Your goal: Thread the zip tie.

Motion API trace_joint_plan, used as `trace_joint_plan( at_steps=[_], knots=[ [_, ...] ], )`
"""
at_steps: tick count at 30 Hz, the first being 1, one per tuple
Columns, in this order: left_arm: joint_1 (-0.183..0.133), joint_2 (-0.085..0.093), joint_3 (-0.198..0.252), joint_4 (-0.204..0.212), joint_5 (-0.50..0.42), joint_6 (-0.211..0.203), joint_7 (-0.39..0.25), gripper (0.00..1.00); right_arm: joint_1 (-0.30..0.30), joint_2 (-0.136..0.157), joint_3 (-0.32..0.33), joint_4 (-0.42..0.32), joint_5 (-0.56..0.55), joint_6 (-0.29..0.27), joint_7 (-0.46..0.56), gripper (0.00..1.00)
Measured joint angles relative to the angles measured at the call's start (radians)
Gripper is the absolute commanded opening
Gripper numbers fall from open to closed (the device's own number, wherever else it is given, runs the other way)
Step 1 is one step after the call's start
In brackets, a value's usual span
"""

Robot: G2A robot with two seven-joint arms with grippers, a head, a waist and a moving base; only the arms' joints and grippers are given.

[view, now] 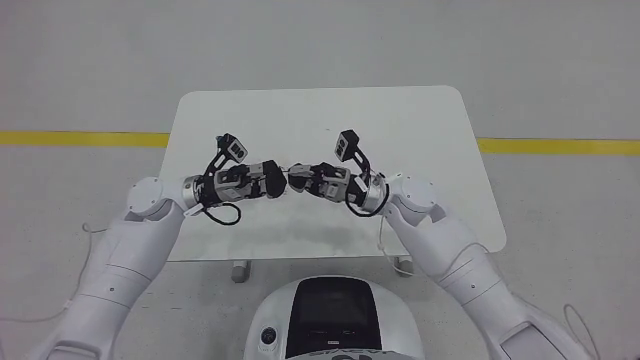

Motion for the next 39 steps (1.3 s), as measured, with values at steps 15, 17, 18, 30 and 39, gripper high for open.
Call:
trace_joint_plan(
  at_steps=[15, 17, 18, 30, 39],
  knots=[
    [0.005, 0.002, -0.001, 0.002, 0.0, -0.001, 0.002, 0.26, -0.01, 0.01, 0.014, -0.027, -0.038, 0.03, 0.01, 0.0],
    [0.006, 0.002, -0.001, 0.002, 0.001, 0.0, 0.004, 0.25, -0.011, 0.011, 0.014, -0.029, -0.037, 0.035, 0.02, 0.0],
    [0.007, 0.003, -0.001, 0.002, 0.002, 0.0, 0.005, 0.25, -0.011, 0.011, 0.014, -0.03, -0.038, 0.037, 0.023, 0.0],
    [0.015, 0.004, 0.005, -0.01, 0.013, 0.005, 0.012, 0.22, -0.016, 0.012, 0.007, -0.033, -0.033, 0.038, 0.022, 0.0],
    [0.019, 0.005, 0.007, -0.014, 0.016, 0.003, 0.014, 0.14, -0.027, 0.015, 0.009, -0.046, -0.04, 0.034, 0.021, 0.0]
  ],
)
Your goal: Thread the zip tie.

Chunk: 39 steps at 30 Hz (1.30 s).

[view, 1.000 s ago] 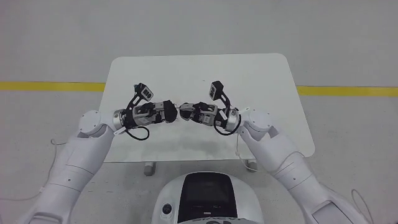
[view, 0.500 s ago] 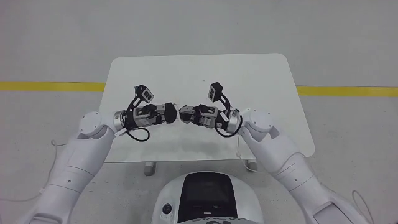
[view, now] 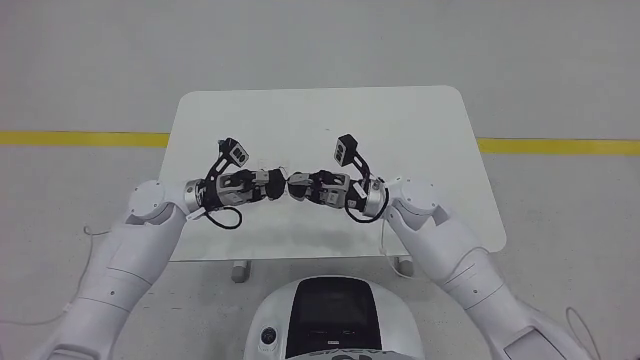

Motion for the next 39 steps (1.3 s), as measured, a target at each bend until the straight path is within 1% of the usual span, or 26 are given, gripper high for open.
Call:
trace_joint_plan(
  at_steps=[5, 10, 14, 15, 18, 19, 20, 27, 34, 39],
  knots=[
    [0.001, 0.0, 0.004, -0.003, 0.003, 0.0, 0.002, 0.09, -0.006, 0.002, 0.003, -0.009, 0.001, 0.0, -0.001, 0.0],
    [0.002, 0.0, 0.008, -0.003, 0.006, 0.001, 0.005, 0.07, -0.011, 0.004, 0.007, -0.019, 0.0, 0.002, 0.0, 0.0],
    [0.002, 0.0, 0.01, -0.004, 0.007, 0.003, 0.007, 0.03, -0.015, 0.007, 0.008, -0.033, -0.007, 0.007, 0.002, 0.0],
    [0.002, 0.0, 0.01, -0.004, 0.007, 0.003, 0.007, 0.0, -0.015, 0.007, 0.008, -0.036, -0.008, 0.008, 0.002, 0.0],
    [0.002, 0.001, 0.011, -0.005, 0.007, 0.002, 0.008, 0.0, -0.018, 0.009, 0.009, -0.042, -0.01, 0.01, 0.004, 0.0],
    [0.002, 0.001, 0.011, -0.005, 0.007, 0.002, 0.008, 0.0, -0.018, 0.009, 0.009, -0.043, -0.011, 0.011, 0.005, 0.19],
    [0.003, 0.001, 0.011, -0.005, 0.007, 0.002, 0.008, 0.0, -0.019, 0.01, 0.01, -0.045, -0.011, 0.012, 0.005, 1.0],
    [0.008, 0.004, -0.001, -0.007, 0.005, -0.005, 0.003, 0.0, -0.036, 0.017, 0.037, -0.065, 0.001, 0.01, -0.011, 1.0],
    [0.016, 0.007, -0.008, -0.012, 0.003, -0.018, -0.001, 0.0, -0.07, 0.033, 0.089, -0.119, -0.024, 0.019, -0.018, 1.0],
    [0.014, 0.007, -0.007, -0.026, 0.003, -0.027, -0.002, 0.0, -0.074, 0.035, 0.093, -0.122, -0.026, 0.018, -0.019, 1.0]
  ],
)
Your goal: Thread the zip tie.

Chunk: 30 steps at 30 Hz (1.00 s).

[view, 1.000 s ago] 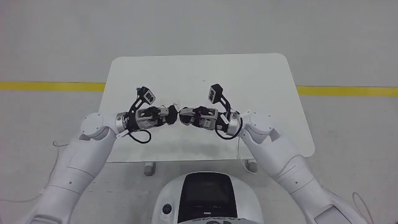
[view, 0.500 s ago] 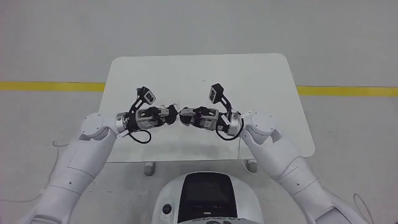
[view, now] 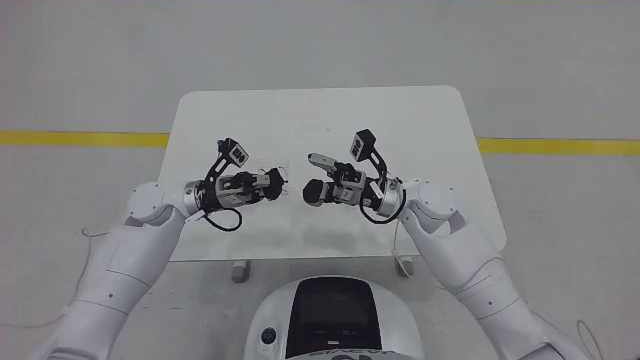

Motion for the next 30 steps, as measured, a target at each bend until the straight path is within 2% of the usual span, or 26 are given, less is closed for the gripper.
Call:
trace_joint_plan(
  at_steps=[6, 9, 13, 18, 24, 30],
  knots=[
    [0.001, 0.0, 0.001, 0.0, 0.002, 0.0, 0.002, 0.0, 0.0, 0.0, 0.0, 0.0, 0.0, 0.0, 0.0, 1.0],
    [0.008, -0.001, -0.004, -0.002, -0.011, -0.007, 0.036, 0.0, 0.0, 0.0, 0.0, 0.0, 0.0, 0.0, 0.0, 1.0],
    [0.005, 0.006, -0.063, 0.038, -0.074, -0.031, 0.019, 0.0, 0.0, 0.0, 0.0, 0.0, 0.0, 0.0, 0.0, 1.0],
    [0.003, 0.018, -0.131, 0.09, -0.109, -0.051, -0.043, 0.0, 0.0, 0.0, 0.0, 0.0, 0.0, 0.0, 0.0, 1.0],
    [-0.01, 0.034, -0.198, 0.135, -0.11, -0.05, -0.118, 0.0, 0.0, 0.0, 0.0, 0.0, 0.0, 0.0, 0.0, 1.0],
    [-0.029, 0.054, -0.251, 0.17, -0.089, -0.048, -0.12, 0.0, 0.0, 0.0, 0.0, 0.0, 0.0, 0.0, 0.0, 1.0]
  ],
)
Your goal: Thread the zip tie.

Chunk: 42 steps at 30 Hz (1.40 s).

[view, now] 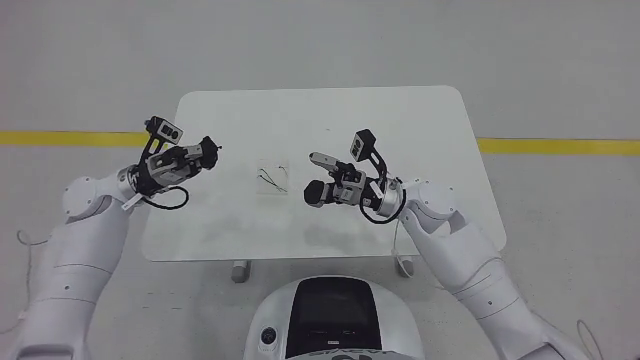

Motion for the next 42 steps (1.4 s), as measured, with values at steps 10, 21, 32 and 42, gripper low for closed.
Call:
trace_joint_plan(
  at_steps=[10, 21, 32, 42],
  knots=[
    [-0.024, 0.024, -0.018, 0.057, -0.002, -0.003, 0.0, 0.0, 0.0, 0.0, 0.0, 0.0, 0.0, 0.0, 0.0, 1.0],
    [-0.023, 0.024, -0.019, 0.056, -0.001, -0.003, 0.0, 0.0, 0.0, 0.0, 0.0, 0.0, 0.0, 0.0, 0.0, 1.0],
    [-0.023, 0.024, -0.019, 0.056, -0.001, -0.003, 0.0, 0.0, 0.113, -0.009, -0.089, -0.005, -0.181, 0.086, -0.032, 1.0],
    [-0.023, 0.024, -0.019, 0.056, -0.001, -0.003, 0.0, 0.0, 0.299, -0.065, -0.267, 0.127, -0.335, 0.141, -0.152, 1.0]
  ],
)
